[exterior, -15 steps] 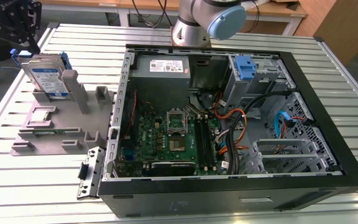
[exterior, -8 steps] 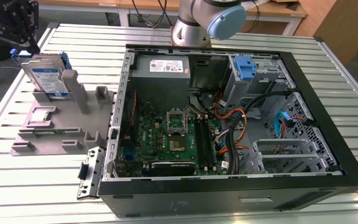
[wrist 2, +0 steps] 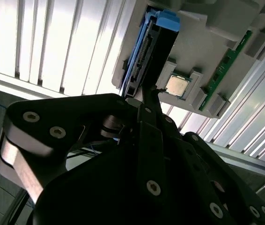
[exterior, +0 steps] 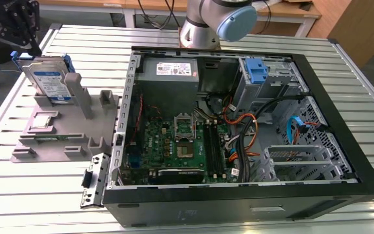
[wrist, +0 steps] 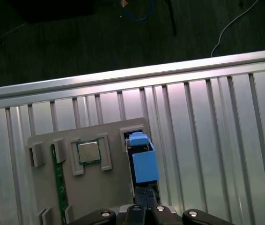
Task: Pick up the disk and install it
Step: 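Pick up the disk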
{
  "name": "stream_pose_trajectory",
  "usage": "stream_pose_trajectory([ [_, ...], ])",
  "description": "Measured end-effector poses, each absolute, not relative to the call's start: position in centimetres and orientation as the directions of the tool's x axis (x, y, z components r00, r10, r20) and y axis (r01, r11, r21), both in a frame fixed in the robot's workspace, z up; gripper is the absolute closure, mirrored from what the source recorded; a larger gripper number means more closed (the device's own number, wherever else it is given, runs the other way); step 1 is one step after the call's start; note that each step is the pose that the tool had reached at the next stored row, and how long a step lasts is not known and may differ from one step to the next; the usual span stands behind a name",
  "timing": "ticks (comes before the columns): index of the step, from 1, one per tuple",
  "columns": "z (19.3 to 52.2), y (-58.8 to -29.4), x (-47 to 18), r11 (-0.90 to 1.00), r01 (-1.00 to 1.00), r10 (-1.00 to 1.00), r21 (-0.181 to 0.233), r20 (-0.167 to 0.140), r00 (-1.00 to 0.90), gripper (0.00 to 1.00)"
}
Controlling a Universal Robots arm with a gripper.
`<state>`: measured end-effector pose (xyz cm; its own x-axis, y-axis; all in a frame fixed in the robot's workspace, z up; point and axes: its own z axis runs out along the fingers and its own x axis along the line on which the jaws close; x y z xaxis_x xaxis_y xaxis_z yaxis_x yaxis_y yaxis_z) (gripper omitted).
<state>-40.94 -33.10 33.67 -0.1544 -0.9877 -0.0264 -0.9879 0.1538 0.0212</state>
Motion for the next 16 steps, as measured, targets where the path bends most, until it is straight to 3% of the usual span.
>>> stream_pose_trajectory([
  [16, 33.66, -33.1, -40.57, 0.122, -0.992, -0.992, 0.021, -0.026, -0.123, 0.9],
])
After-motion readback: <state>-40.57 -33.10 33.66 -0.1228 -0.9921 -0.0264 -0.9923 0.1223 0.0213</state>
